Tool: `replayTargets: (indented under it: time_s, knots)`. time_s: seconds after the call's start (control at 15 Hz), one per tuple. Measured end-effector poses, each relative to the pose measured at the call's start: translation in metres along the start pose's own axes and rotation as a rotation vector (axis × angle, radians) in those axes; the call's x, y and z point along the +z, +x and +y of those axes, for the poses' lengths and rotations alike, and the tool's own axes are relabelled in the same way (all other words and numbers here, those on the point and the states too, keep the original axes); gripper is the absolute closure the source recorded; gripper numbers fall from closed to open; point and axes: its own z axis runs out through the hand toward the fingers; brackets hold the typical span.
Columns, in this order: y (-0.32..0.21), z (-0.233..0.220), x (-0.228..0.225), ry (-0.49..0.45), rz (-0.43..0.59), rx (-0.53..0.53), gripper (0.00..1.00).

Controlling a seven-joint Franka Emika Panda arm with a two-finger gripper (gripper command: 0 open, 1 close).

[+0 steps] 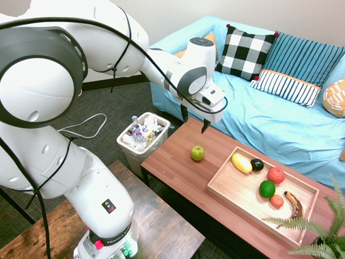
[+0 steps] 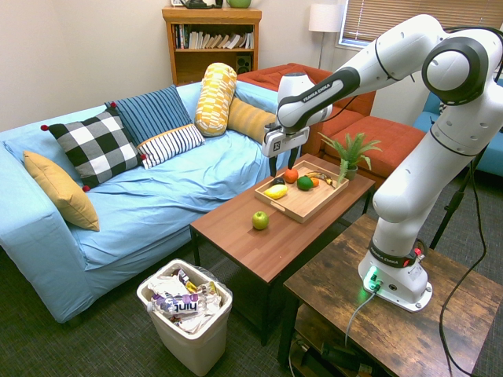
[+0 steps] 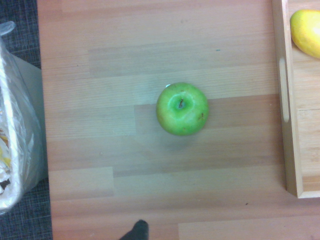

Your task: Put the apple in the tray

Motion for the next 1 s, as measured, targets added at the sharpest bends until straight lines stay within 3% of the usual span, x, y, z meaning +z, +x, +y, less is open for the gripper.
replayTargets:
  time_s: [0.47, 1.0]
  knots:
    - [-0.003, -0.031, 0.034, -0.042, 0.041, 0.119, 0.0]
    - [0.024, -0.088, 0.16, -0.143, 0.014, 0.199, 0.0]
